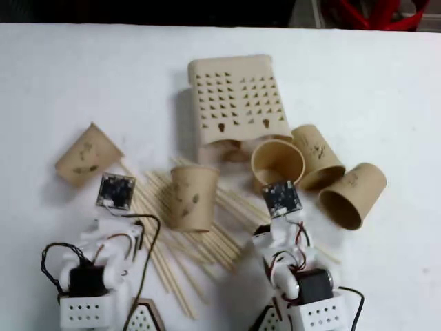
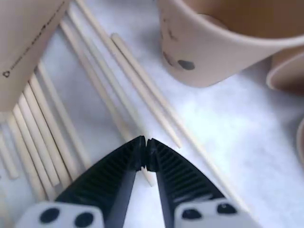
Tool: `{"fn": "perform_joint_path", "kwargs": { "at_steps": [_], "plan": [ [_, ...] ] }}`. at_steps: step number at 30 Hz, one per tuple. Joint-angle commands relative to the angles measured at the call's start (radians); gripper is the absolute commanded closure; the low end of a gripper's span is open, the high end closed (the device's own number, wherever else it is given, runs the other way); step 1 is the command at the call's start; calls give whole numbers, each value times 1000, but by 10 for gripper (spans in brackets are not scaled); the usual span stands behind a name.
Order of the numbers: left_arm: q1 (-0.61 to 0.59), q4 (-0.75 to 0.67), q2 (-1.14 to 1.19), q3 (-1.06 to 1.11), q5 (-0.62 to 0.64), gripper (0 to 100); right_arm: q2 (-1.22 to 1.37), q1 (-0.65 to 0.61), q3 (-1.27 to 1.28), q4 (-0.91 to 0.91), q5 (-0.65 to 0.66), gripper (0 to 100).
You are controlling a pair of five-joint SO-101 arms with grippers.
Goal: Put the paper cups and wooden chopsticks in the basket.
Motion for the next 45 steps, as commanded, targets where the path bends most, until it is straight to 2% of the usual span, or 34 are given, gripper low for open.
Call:
{"fn": "perform_joint_path", "kwargs": {
  "at_steps": [1, 37, 45],
  "plan": [
    [-8, 5, 12, -5, -2, 845, 5, -7, -8, 12, 5, 980],
    [-4, 5, 12, -5, -2, 845, 5, -36, -8, 12, 0, 978],
    [-10, 5, 10, -181, -9, 845, 5, -25, -37, 8, 5, 978]
  ]
}}
